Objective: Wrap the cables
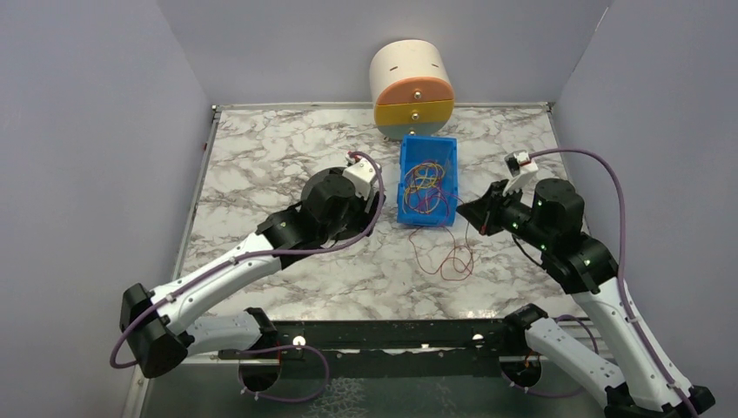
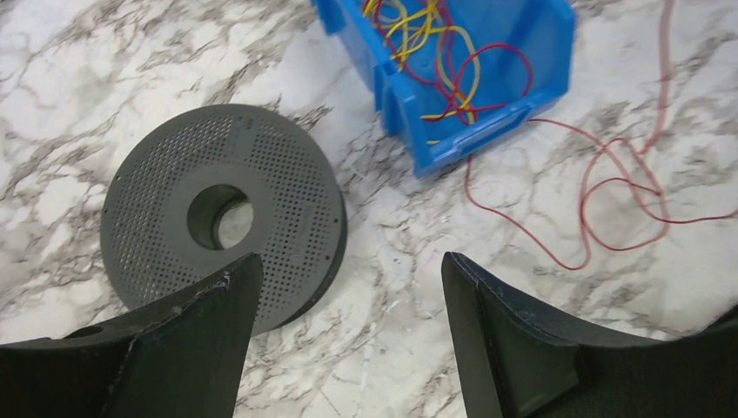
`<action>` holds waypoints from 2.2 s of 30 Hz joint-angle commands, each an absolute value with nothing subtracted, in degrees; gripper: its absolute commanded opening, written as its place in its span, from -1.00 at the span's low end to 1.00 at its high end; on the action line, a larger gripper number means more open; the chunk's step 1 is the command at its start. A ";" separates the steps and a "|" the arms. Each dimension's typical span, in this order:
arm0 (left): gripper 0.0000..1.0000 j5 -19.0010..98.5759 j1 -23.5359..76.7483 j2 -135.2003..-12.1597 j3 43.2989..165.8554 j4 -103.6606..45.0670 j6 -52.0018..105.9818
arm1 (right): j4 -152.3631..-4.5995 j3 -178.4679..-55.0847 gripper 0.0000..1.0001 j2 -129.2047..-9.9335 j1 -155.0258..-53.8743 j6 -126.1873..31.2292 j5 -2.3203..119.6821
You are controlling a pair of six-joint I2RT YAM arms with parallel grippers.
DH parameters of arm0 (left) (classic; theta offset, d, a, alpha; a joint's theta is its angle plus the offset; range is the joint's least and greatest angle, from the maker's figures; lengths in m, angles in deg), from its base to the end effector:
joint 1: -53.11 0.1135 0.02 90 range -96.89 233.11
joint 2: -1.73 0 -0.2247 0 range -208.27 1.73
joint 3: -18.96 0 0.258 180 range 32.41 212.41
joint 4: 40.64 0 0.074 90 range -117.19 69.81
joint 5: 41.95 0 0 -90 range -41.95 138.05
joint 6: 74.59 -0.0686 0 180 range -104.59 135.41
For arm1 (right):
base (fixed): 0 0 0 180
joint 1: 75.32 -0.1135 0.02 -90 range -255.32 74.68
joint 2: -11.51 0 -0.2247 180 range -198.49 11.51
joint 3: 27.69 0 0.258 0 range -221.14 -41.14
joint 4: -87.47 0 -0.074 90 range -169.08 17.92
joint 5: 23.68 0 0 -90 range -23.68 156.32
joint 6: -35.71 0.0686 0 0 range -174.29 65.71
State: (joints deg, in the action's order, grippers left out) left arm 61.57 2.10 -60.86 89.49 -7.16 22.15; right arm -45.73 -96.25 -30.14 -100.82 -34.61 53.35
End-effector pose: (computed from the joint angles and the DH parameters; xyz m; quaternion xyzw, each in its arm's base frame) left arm 0.2006 -0.2223 0.2880 0.2584 0.8018 -0.1686 0.5119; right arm 0.1871 0.1063 0.3317 -0.1061 0.8090 0.3046 0.4914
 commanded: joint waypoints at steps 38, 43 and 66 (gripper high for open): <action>0.22 114.01 -5.38 -110.86 103.25 3.56 17.11 | -44.44 -92.91 -0.98 -24.61 -100.75 -33.99 55.29; -0.21 114.14 -5.34 -110.76 102.67 3.57 18.66 | -44.23 -93.17 -0.98 -24.44 -100.81 -34.02 55.51; -1.00 105.61 -5.25 -90.05 104.00 11.17 23.03 | -44.17 -97.42 -0.98 -25.07 -100.76 -34.27 55.31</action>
State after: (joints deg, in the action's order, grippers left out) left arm 110.85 -5.04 -96.38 102.03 8.86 19.49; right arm -44.53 -93.92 -24.96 -100.82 -33.41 56.19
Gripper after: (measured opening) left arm 0.148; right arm 0.019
